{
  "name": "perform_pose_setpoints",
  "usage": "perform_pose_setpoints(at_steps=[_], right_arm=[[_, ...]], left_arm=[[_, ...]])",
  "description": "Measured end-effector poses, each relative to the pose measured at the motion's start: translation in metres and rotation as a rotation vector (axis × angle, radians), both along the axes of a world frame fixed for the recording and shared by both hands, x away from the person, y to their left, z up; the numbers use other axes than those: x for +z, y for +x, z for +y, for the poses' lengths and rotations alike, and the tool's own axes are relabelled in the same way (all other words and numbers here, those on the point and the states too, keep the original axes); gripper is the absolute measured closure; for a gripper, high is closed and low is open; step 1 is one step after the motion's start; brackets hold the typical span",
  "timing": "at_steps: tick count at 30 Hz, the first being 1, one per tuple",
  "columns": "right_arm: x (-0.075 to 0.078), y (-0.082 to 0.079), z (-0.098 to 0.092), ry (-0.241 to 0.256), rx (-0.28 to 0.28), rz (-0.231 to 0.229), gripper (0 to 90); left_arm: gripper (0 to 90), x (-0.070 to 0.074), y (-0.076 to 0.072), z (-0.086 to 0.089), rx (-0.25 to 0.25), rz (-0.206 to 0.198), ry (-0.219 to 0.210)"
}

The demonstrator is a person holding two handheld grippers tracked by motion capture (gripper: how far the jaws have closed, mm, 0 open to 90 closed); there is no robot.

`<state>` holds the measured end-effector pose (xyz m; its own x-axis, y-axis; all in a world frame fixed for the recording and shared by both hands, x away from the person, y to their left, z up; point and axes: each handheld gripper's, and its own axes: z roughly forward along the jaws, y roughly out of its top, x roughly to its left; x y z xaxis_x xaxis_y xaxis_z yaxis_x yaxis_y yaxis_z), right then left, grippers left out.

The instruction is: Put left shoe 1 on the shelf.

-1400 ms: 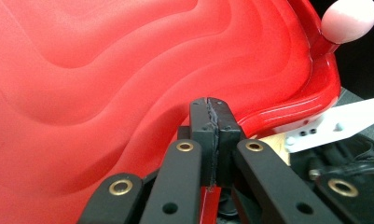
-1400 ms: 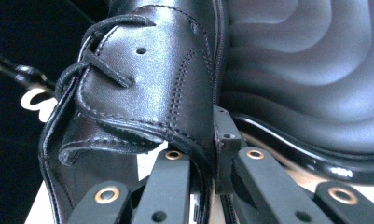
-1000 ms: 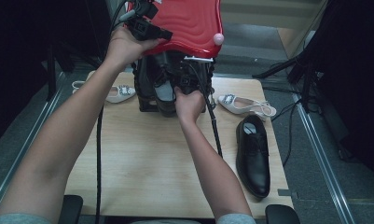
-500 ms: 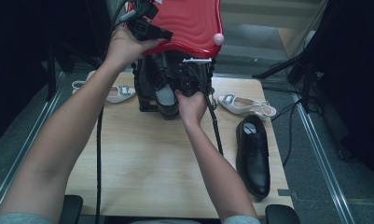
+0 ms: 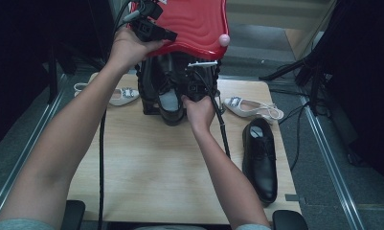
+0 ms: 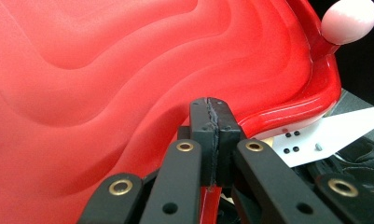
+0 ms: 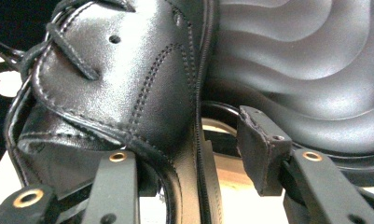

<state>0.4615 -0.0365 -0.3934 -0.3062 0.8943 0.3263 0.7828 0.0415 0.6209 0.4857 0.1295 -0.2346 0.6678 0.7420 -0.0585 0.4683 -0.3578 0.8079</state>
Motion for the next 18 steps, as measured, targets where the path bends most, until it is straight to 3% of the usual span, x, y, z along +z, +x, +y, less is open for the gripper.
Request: perform_pose_setpoints(at_steps=[5,7,18], right_arm=[[0.001,-0.003,-0.001,-0.006,0.013,0.005,51.6],[0.005,-0.006,-0.001,0.029,0.032,0.008,49.0],[0.014,-0.016,-0.003,0.016,0.072,-0.014,48.6]], left_arm=[[90.0,0.000,0.000,0.000,0.001,0.000,0.002],[90.0,0.000,0.000,0.000,0.001,0.000,0.003],[90.0,0.000,0.000,0.000,0.004,0.000,0.005]])
